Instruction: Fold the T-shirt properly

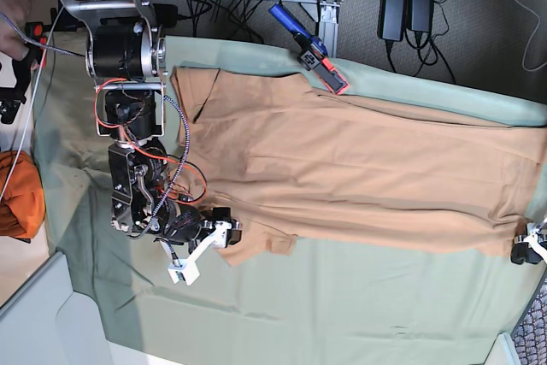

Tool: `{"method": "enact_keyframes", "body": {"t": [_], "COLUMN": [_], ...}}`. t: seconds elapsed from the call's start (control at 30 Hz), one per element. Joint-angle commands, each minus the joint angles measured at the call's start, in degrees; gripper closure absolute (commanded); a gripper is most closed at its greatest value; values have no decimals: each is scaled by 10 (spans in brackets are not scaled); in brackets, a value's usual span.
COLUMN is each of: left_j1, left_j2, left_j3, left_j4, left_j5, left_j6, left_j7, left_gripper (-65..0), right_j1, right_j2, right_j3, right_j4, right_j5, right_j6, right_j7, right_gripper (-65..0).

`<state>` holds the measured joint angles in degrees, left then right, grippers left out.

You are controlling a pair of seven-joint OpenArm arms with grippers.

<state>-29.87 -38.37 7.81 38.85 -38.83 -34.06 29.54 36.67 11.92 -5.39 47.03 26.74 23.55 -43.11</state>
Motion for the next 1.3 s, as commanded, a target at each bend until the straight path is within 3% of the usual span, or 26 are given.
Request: {"method": "enact_keyframes", "body": {"t": [0.0, 0.27, 0.43, 0.73, 1.07, 1.27], "left_j1": [-17, -14, -14, -14, -14, -14], "left_j2": [-11, 5, 6, 6, 6, 6], "left_j3": [-4, -4, -4, -4, -4, -4], "left_j4": [6, 5, 5, 5, 5, 5], "left_j5": [-7, 12, 21, 22, 22, 22], "left_j6": [4, 5, 24, 24, 24, 24], "left_j7": [-10, 5, 5, 20, 28, 29], "left_gripper": [-288, -288, -288, -288, -288, -288], "right_j1": [19, 19, 19, 19, 17, 17], "right_j2": [4, 7, 9, 19, -9, -33], "right_j3": [2, 9, 56, 86, 86, 86], "right_j4": [12, 12, 12, 3, -44, -43], "right_j5": [4, -75, -97, -87, -81, -45], "right_j6": [67, 62, 57, 57, 58, 59], "right_j7": [17, 66, 75, 70, 71, 53], "right_gripper": [-323, -324, -324, -324, -323, -323]}}
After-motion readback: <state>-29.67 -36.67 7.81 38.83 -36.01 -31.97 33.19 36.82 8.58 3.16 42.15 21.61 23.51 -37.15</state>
